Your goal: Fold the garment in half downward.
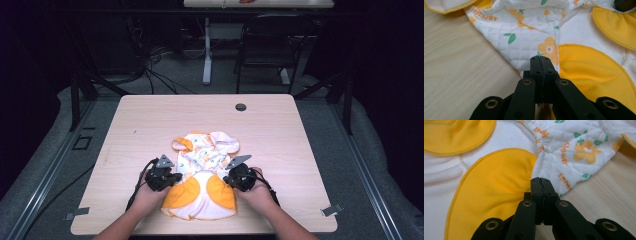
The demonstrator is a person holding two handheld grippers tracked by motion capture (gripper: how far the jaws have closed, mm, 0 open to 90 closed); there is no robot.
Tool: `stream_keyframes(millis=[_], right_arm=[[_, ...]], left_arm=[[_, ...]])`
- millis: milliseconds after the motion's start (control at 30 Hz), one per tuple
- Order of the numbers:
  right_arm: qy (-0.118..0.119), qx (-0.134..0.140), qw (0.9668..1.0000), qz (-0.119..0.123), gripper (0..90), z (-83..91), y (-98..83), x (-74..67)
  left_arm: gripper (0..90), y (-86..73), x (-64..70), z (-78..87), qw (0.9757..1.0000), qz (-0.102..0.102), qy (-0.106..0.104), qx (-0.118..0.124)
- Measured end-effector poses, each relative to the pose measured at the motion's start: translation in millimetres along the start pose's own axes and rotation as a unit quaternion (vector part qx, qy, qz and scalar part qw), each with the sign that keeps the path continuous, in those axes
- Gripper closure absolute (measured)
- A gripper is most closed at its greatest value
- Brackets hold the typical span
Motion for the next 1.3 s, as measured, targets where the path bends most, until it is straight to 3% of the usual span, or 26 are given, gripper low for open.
stream_keyframes(millis=[233, 600, 933, 1300], right_arm=[[0.004, 0.005, 1.0000, -0.002, 89.9, 2.1, -3.7, -3.8], [0.006, -0.004, 0.9998, 0.018, 89.9, 8.0, -9.9, -13.4], [0.011, -0.009, 0.9998, 0.014, 89.8, 10.6, -12.5, -17.4], [0.028, -0.019, 0.9994, 0.009, 89.7, 11.0, -11.5, -16.7]], left_arm=[[90.0, -4.9, 6.6, 3.6, 1.0000, -0.003, -0.003, 0.000], [90.0, -11.6, 14.5, 8.6, 0.9999, -0.001, -0.013, 0.001], [90.0, -15.7, 18.1, 12.2, 0.9997, 0.009, -0.025, -0.001], [89.9, -14.0, 19.4, 12.5, 0.9994, -0.003, -0.030, -0.015]])
Point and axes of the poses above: each handheld gripper's, and its own axes: z roughly backward along the jaws, y roughly out of its top, x roughly to its right, the point moved 4 cm from there along -z, roughly forward along the jaws, and after that the axes turned 1 degree about x, right-handed, at the moved point
